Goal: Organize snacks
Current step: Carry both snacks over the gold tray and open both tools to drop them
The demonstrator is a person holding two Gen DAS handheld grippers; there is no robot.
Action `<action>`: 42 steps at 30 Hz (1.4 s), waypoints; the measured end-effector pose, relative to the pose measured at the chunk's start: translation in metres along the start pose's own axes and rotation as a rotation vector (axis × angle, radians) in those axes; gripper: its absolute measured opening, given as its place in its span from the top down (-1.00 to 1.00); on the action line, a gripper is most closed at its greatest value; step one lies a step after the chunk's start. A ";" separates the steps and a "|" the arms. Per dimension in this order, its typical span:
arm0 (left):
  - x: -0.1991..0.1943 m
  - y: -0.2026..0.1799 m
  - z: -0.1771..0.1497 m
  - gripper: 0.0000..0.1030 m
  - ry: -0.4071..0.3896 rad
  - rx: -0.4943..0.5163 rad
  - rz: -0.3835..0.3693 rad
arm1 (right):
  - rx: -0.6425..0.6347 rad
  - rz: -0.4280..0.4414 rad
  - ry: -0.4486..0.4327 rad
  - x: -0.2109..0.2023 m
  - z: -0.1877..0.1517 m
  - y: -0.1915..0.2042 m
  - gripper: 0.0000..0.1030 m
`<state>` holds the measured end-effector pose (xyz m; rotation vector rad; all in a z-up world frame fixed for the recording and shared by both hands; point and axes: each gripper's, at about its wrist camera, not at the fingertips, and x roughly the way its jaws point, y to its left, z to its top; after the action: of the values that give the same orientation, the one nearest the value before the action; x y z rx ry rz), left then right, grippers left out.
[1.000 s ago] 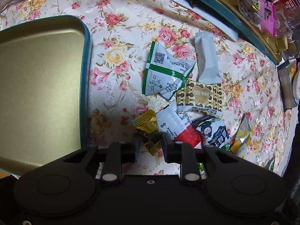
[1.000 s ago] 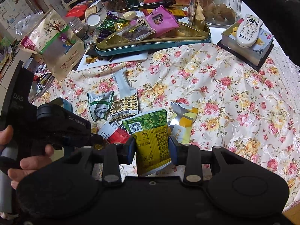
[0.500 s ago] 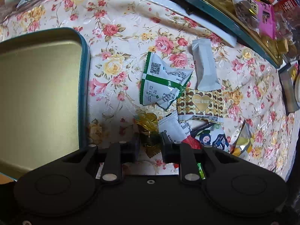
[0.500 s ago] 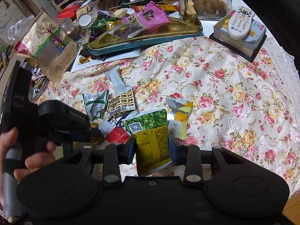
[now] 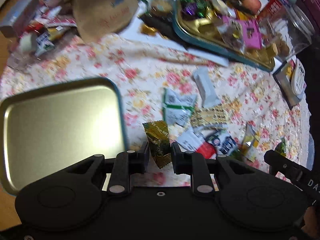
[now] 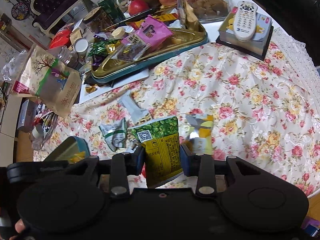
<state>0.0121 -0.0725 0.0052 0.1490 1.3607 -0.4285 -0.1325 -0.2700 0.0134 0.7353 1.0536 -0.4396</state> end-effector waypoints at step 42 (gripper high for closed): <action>-0.035 0.194 -0.010 0.31 -0.035 -0.233 0.133 | -0.396 0.128 0.114 0.054 -0.090 0.231 0.21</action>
<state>0.0719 0.1152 0.0090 0.0391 1.3466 -0.1592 -0.0152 -0.0452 0.0145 0.4730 1.1492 -0.0732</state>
